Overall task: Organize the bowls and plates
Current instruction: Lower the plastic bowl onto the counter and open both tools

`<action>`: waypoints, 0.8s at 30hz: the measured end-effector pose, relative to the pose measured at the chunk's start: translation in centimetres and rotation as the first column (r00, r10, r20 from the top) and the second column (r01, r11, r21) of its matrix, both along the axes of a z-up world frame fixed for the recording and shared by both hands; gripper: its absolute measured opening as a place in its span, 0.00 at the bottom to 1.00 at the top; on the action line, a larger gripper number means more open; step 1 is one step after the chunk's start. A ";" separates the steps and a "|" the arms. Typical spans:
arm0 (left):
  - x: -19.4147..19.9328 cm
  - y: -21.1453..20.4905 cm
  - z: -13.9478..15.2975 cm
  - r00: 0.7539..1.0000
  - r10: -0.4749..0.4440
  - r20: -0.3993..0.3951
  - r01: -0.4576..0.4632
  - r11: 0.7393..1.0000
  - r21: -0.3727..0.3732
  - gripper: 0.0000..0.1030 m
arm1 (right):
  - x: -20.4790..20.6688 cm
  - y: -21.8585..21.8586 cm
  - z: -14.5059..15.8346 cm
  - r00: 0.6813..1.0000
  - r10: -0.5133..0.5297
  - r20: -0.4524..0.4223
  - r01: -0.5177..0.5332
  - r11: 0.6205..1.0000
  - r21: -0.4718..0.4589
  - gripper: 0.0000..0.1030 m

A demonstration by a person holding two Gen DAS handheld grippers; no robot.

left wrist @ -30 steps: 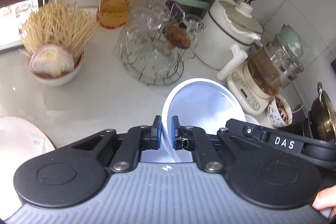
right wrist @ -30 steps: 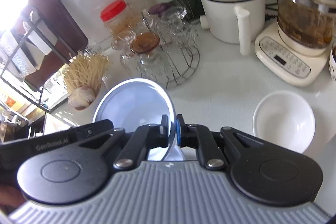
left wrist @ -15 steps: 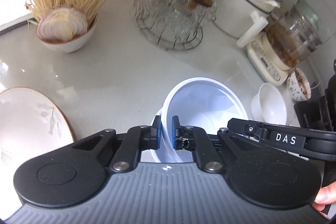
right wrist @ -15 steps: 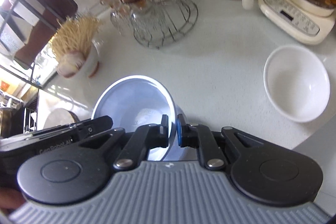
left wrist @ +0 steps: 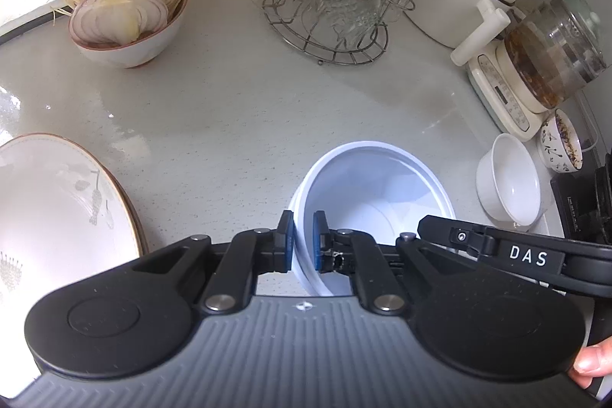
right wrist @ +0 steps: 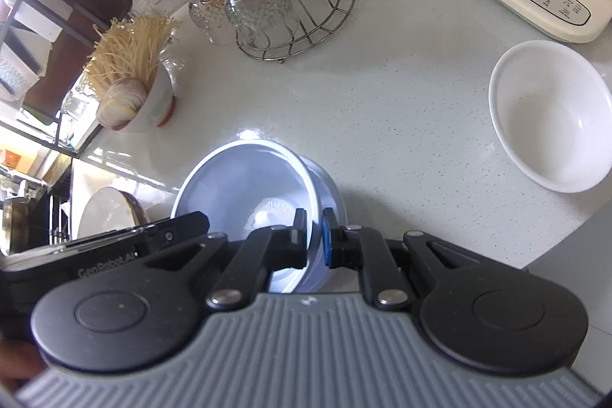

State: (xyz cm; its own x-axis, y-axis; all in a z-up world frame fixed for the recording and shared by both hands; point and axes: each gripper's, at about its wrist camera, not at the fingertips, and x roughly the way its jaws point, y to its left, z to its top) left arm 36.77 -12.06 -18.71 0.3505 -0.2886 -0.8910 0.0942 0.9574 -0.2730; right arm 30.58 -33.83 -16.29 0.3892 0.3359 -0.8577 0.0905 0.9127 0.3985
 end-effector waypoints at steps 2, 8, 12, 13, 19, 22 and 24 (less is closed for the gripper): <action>0.1 -0.1 -0.1 1.000 -0.003 -0.003 0.003 1.000 0.001 0.09 | 0.0 0.0 0.1 1.000 -0.002 0.006 0.002 1.000 -0.004 0.11; 0.3 -0.1 -0.2 1.000 -0.020 -0.007 0.020 1.000 0.009 0.25 | 0.4 -0.1 0.1 1.000 -0.012 0.010 0.011 1.000 0.007 0.12; 0.4 0.0 0.2 1.000 -0.026 0.012 0.025 0.999 0.039 0.43 | 0.6 -0.3 0.1 0.999 -0.033 0.008 0.033 0.999 0.015 0.16; 0.5 -0.1 0.4 0.999 -0.030 0.019 0.029 0.999 0.040 0.43 | 0.5 -0.4 0.2 0.999 -0.038 0.011 0.037 0.999 0.020 0.18; 0.4 -0.1 2.1 0.995 -0.060 0.081 0.056 0.997 0.049 0.43 | 0.1 -0.6 1.2 0.997 -0.056 0.054 0.055 0.998 0.024 0.24; 0.3 -0.3 3.3 0.988 -0.084 0.128 0.078 0.996 0.049 0.43 | -0.4 -0.8 2.3 0.992 -0.070 0.102 0.069 0.998 0.010 0.24; 0.4 -0.3 4.4 0.981 -0.100 0.166 0.096 0.995 0.031 0.43 | -0.8 -1.0 3.3 0.986 -0.082 0.143 0.083 0.997 0.001 0.24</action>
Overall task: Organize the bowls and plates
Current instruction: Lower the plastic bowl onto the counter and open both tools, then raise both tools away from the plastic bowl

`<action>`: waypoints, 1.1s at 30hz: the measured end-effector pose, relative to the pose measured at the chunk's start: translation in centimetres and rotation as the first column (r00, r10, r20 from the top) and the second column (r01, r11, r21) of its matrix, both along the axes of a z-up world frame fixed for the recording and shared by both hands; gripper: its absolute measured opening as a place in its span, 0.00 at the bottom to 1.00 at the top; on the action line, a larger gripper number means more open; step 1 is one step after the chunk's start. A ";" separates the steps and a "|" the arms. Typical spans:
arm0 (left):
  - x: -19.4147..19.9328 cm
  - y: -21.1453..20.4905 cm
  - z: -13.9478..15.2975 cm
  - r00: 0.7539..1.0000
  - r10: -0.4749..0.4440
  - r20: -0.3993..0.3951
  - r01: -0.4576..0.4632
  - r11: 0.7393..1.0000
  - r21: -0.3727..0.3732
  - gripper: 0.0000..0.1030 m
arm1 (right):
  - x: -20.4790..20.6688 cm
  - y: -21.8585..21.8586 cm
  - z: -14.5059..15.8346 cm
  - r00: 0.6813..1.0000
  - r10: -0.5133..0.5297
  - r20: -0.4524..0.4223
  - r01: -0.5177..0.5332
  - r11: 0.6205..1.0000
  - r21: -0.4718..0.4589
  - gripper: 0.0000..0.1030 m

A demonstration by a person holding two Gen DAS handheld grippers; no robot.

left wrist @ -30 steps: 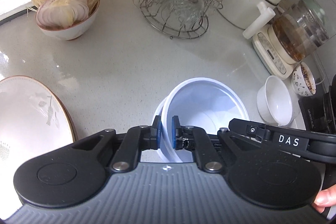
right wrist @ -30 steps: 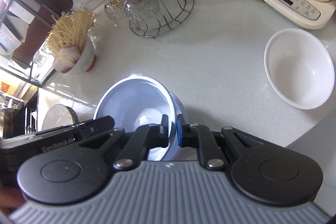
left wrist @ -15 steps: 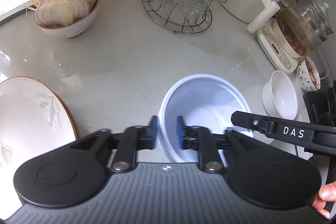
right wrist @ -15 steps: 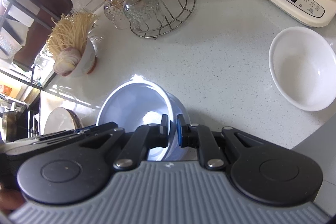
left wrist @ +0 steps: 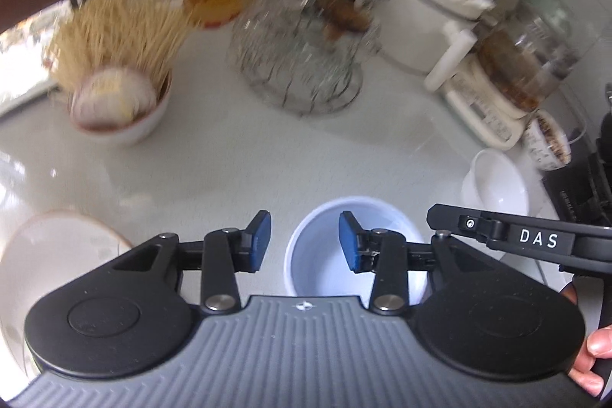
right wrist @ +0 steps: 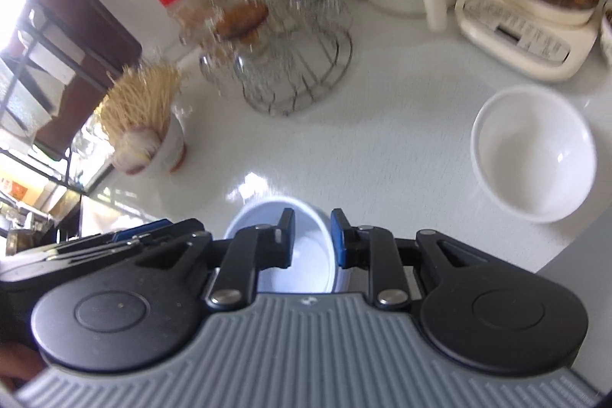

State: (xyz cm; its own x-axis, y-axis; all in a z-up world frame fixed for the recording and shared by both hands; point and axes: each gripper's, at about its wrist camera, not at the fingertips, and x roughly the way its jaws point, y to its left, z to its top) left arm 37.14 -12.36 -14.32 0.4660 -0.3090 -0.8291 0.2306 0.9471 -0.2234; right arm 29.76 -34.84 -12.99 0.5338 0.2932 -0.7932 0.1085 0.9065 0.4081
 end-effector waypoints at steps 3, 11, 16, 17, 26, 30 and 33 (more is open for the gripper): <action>0.1 0.0 1.7 0.999 -0.011 0.044 0.011 1.000 -0.011 0.43 | -0.7 -0.6 1.7 0.998 -0.030 0.062 0.032 0.999 -0.022 0.24; -0.8 -1.2 6.2 0.985 -0.061 0.162 0.069 0.997 -0.041 0.43 | -1.9 -1.8 6.3 0.976 -0.076 0.202 0.097 0.990 -0.098 0.24; -1.5 -1.4 8.5 0.974 -0.091 0.205 0.106 0.993 -0.060 0.43 | -2.9 -2.1 8.6 0.958 -0.093 0.271 0.129 0.984 -0.121 0.24; -1.8 -1.4 8.9 0.971 -0.097 0.217 0.113 0.992 -0.060 0.43 | -3.2 -2.1 8.9 0.956 -0.091 0.280 0.130 0.984 -0.123 0.24; -3.4 -1.8 10.9 0.955 -0.149 0.257 0.171 0.983 -0.065 0.44 | -5.4 -1.9 10.7 0.943 -0.110 0.315 0.163 0.976 -0.146 0.24; -3.7 -2.1 11.1 0.950 -0.177 0.258 0.198 0.979 -0.057 0.44 | -6.3 -2.1 11.1 0.940 -0.125 0.318 0.180 0.972 -0.153 0.24; -3.9 -2.6 11.1 0.945 -0.202 0.259 0.222 0.973 -0.054 0.44 | -6.8 -2.4 11.2 0.938 -0.142 0.315 0.198 0.968 -0.152 0.24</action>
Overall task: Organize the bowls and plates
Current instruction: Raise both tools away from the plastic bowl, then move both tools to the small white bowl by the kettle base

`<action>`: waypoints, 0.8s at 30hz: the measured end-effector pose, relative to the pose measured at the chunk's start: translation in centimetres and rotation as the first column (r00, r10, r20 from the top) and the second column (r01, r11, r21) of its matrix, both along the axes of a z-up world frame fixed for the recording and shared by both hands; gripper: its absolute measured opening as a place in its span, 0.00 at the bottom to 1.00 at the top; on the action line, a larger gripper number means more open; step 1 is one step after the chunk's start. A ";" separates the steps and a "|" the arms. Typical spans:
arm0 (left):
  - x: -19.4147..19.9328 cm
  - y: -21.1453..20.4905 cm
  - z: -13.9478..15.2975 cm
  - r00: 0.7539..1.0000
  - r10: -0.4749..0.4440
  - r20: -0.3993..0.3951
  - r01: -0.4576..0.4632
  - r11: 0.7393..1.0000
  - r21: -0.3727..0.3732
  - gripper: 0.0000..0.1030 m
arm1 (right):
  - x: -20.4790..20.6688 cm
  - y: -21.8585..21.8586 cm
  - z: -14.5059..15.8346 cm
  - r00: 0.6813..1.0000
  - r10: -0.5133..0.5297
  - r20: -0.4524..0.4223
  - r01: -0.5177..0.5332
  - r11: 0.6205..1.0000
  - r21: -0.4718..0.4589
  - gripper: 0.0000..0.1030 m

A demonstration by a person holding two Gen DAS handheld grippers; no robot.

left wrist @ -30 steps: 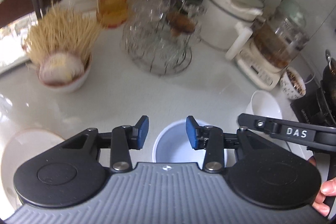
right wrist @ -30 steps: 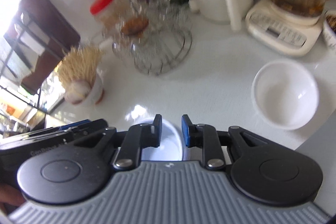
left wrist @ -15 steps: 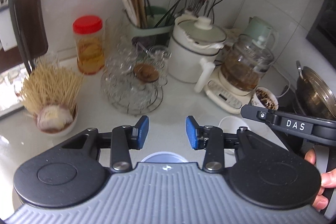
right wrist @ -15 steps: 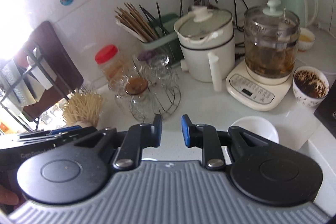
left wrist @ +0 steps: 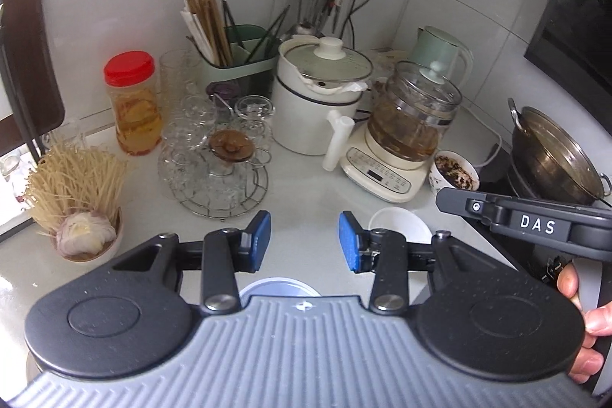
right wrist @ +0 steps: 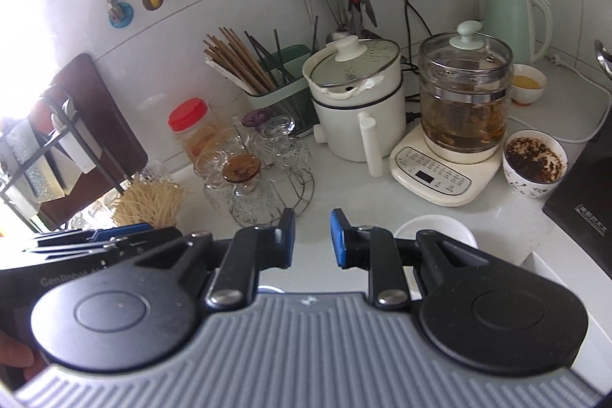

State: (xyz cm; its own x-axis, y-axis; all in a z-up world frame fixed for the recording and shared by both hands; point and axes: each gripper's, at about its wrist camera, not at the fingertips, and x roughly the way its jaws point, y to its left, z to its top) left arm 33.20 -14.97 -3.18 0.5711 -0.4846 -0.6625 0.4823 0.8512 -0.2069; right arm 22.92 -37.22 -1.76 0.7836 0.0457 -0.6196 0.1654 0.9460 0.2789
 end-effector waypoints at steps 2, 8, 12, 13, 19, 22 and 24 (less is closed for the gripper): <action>-0.1 -0.3 0.0 1.000 -0.018 -0.003 0.018 1.000 -0.001 0.44 | -0.3 -0.3 0.0 1.000 -0.012 -0.004 0.012 1.000 0.002 0.24; -0.1 -1.8 -0.1 0.998 -0.063 -0.008 0.063 0.998 -0.001 0.44 | -1.4 -1.4 0.2 0.998 -0.061 -0.008 0.061 0.998 -0.006 0.24; -0.1 -3.1 -0.3 0.995 -0.099 -0.009 0.099 0.995 0.004 0.44 | -2.3 -2.2 0.1 0.995 -0.103 -0.011 0.103 0.995 -0.014 0.24; -0.1 -3.4 -0.4 0.994 -0.108 -0.013 0.109 0.994 0.004 0.44 | -2.6 -2.5 0.0 0.993 -0.115 -0.014 0.115 0.993 -0.012 0.24; -0.2 -5.3 -1.0 0.986 -0.164 -0.024 0.164 0.986 0.015 0.44 | -3.8 -4.1 -0.7 0.984 -0.176 -0.028 0.176 0.984 -0.009 0.24; -0.2 -6.1 -1.3 0.982 -0.185 -0.030 0.186 0.982 0.022 0.44 | -4.2 -4.9 -1.1 0.978 -0.203 -0.040 0.203 0.979 0.005 0.24; 0.0 -6.6 -1.6 0.980 -0.196 -0.039 0.197 0.980 0.023 0.45 | -4.3 -5.4 -1.5 0.974 -0.221 -0.050 0.222 0.975 0.012 0.24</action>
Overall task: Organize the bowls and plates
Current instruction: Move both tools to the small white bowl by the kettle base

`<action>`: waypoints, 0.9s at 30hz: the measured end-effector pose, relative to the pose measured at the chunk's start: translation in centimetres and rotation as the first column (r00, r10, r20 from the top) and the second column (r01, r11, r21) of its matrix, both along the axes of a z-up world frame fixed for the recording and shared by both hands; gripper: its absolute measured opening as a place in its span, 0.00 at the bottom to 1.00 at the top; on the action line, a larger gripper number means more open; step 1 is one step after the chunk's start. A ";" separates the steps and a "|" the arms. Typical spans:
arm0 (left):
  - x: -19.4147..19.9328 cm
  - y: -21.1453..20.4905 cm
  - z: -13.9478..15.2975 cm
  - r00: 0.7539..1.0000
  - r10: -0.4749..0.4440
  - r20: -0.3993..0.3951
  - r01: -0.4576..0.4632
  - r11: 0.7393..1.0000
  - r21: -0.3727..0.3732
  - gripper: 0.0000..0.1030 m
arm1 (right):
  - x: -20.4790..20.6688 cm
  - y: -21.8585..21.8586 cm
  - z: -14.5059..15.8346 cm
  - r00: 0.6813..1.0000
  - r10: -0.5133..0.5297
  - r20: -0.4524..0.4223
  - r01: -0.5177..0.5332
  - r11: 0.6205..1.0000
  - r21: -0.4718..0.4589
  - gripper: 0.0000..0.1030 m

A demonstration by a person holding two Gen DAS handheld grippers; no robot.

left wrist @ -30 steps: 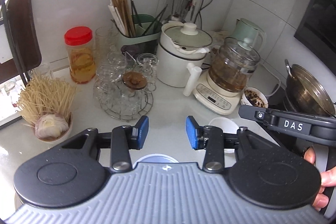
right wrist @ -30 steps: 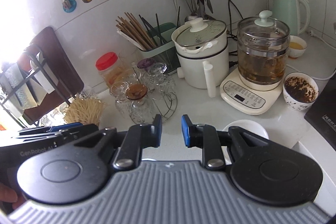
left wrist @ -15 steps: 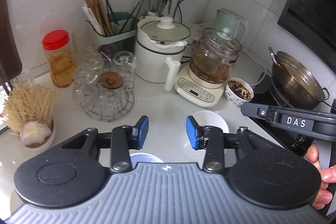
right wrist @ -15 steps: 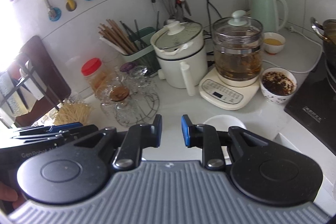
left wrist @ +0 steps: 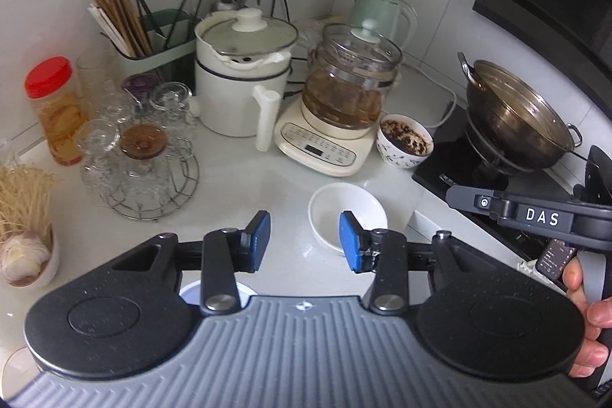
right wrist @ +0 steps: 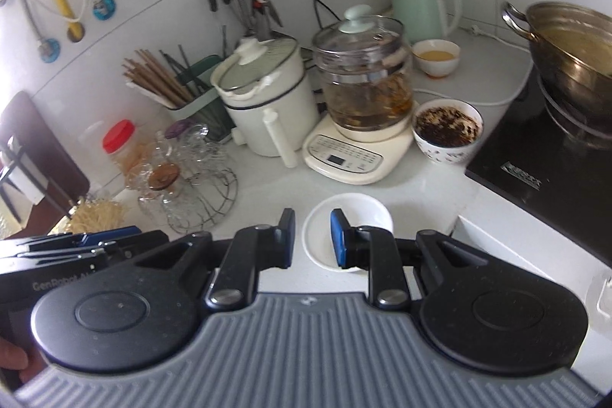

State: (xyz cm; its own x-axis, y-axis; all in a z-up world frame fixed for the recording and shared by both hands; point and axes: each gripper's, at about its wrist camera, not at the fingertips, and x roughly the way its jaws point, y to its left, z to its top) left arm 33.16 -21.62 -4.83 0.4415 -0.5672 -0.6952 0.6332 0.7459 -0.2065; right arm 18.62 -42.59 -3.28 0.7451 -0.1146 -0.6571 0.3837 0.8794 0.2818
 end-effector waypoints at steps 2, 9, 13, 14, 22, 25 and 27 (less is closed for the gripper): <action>0.2 -0.5 -0.4 1.000 -0.008 -0.007 0.008 1.000 0.006 0.46 | -0.1 -0.5 -0.5 1.000 -0.015 -0.008 0.015 1.000 0.012 0.24; 1.0 -2.0 -1.8 0.999 -0.020 -0.034 0.021 0.999 0.029 0.46 | 0.1 -2.0 -2.0 0.998 -0.057 -0.037 0.059 0.997 0.046 0.24; 1.7 -2.9 -2.7 0.999 -0.018 -0.047 0.020 0.999 0.042 0.46 | 0.6 -2.8 -2.9 0.996 -0.069 -0.054 0.073 0.995 0.063 0.24; 1.9 -3.1 -2.9 0.999 -0.016 -0.049 0.018 0.999 0.046 0.46 | 0.7 -3.0 -3.1 0.996 -0.073 -0.058 0.077 0.995 0.069 0.24; 4.1 -4.8 -5.5 0.994 0.009 -0.107 -0.001 0.997 0.078 0.46 | 2.5 -4.7 -5.4 0.992 -0.088 -0.094 0.099 0.989 0.112 0.24; 5.0 -5.5 -6.4 0.992 0.017 -0.124 -0.005 0.996 0.091 0.46 | 3.2 -5.4 -6.4 0.989 -0.089 -0.122 0.106 0.985 0.138 0.34; 5.5 -6.1 -7.1 0.991 0.022 -0.134 -0.009 0.995 0.100 0.46 | 3.5 -5.8 -7.1 0.987 -0.099 -0.123 0.118 0.981 0.153 0.58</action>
State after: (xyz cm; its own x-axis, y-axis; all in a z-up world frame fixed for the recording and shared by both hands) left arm 38.69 -27.67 -11.93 0.3479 -0.4866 -0.8013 0.5929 0.7764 -0.2140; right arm 22.10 -48.44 -10.33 0.6532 -0.0776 -0.7532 0.5120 0.7781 0.3638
